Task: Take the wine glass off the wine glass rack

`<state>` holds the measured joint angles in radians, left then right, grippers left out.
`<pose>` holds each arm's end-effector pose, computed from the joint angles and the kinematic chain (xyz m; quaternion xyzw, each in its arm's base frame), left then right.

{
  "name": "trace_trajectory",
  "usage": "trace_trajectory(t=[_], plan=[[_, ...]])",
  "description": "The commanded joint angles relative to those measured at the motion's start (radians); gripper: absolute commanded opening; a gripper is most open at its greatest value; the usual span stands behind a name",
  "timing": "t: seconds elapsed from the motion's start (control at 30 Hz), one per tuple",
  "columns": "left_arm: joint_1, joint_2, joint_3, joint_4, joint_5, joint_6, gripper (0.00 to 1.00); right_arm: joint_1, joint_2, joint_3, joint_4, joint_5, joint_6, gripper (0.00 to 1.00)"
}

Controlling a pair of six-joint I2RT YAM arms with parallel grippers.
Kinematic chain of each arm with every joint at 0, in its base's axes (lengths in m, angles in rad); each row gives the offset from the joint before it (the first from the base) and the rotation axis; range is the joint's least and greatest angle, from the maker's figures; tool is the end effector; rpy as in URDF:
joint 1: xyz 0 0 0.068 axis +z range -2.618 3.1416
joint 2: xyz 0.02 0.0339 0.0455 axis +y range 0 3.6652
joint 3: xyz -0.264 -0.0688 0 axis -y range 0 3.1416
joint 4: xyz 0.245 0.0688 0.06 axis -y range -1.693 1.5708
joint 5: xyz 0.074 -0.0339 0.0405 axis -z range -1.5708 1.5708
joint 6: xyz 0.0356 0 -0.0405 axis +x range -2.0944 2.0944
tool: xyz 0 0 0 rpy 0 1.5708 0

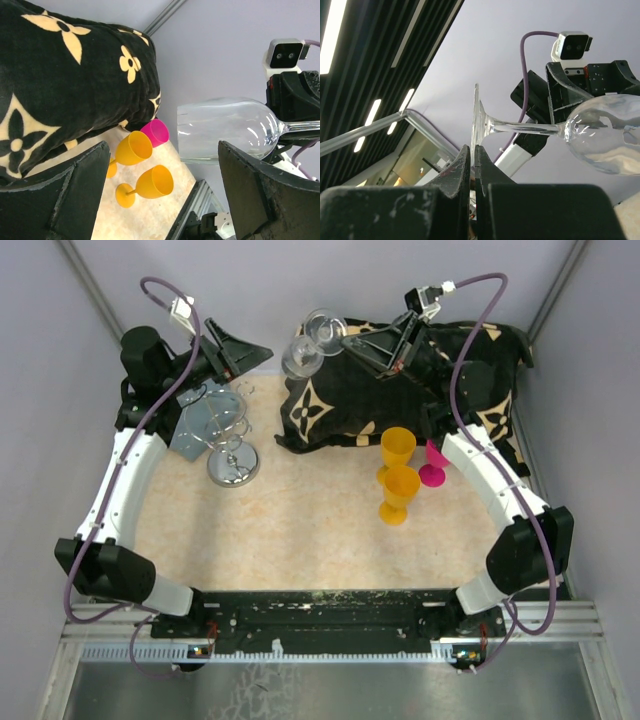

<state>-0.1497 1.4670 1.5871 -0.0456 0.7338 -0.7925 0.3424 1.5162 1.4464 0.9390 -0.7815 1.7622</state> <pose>0.3216 -0.0726 0.4725 0.0489 0.6855 -0.5280 0.4989 0.2914 0.1305 0.4957 -0.0642 0.4741 0.8191 0.3166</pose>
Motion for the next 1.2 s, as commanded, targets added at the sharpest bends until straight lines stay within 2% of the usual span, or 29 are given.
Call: trace_trajectory(t=[0.0,0.17,0.27,0.57,0.8,1.17], plan=[[0.007,-0.027,0.012,-0.005,0.003,0.096,0.93,-0.007,-0.039,0.013,0.003,0.008,-0.066,0.0],[0.004,-0.064,0.024,-0.058,-0.013,0.238,0.93,-0.007,-0.05,-0.029,0.009,0.006,-0.072,0.0],[0.004,-0.086,0.021,-0.084,-0.013,0.247,0.93,-0.006,-0.05,-0.041,0.016,0.002,-0.077,0.0],[0.006,-0.089,0.076,-0.052,0.027,0.075,0.94,-0.006,-0.074,-0.087,-0.111,-0.06,-0.201,0.0],[0.004,-0.07,0.022,-0.004,0.073,-0.112,0.94,-0.006,-0.114,-0.123,-0.265,-0.092,-0.324,0.0],[-0.038,-0.082,-0.07,-0.026,0.132,-0.184,0.92,0.025,-0.122,-0.113,-0.446,-0.112,-0.455,0.0]])
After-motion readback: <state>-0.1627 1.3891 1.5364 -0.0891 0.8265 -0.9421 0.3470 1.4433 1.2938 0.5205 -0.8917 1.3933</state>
